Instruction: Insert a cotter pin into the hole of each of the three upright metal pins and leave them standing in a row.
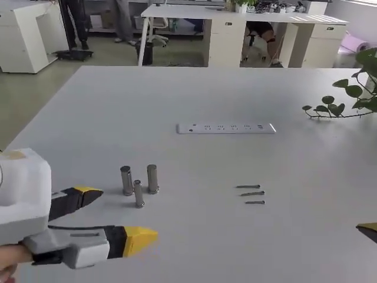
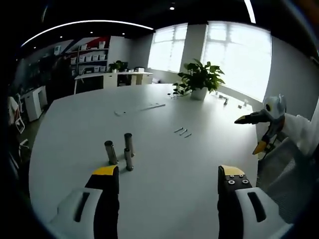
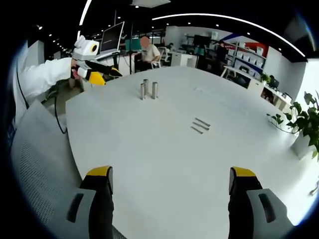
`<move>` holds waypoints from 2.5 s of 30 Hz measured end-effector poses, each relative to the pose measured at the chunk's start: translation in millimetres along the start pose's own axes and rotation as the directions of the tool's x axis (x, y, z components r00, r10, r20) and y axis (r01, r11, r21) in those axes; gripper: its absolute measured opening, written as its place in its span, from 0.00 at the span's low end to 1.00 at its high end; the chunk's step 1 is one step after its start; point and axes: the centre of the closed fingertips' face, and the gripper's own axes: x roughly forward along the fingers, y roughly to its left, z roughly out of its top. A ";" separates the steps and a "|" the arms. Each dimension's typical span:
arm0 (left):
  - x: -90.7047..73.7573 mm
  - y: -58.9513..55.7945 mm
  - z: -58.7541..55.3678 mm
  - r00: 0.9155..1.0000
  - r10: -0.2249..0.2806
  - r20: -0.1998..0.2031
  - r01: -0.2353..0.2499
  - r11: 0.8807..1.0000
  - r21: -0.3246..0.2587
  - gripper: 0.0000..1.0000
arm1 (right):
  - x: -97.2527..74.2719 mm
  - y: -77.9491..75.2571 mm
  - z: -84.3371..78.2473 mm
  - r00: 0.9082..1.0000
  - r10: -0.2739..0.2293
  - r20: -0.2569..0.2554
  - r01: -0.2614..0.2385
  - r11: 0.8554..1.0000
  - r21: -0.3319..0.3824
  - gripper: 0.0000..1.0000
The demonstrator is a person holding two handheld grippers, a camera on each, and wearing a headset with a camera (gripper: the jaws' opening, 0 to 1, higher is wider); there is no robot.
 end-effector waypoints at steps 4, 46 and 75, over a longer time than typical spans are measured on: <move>10.4 15.6 7.8 1.000 0.017 -0.015 -0.016 0.999 0.032 0.76 | -1.9 -1.0 -0.1 1.000 0.000 -0.002 0.000 1.000 0.001 0.95; 88.0 61.2 -14.0 0.976 0.010 -0.217 0.022 0.989 0.145 0.32 | -22.8 -3.8 -6.6 0.999 -0.042 -0.009 0.042 0.997 0.060 0.94; 81.8 75.2 -16.2 0.987 0.113 -0.116 -0.129 0.981 -0.143 0.07 | -23.8 1.9 -6.4 0.999 -0.010 0.038 0.005 0.991 0.131 0.92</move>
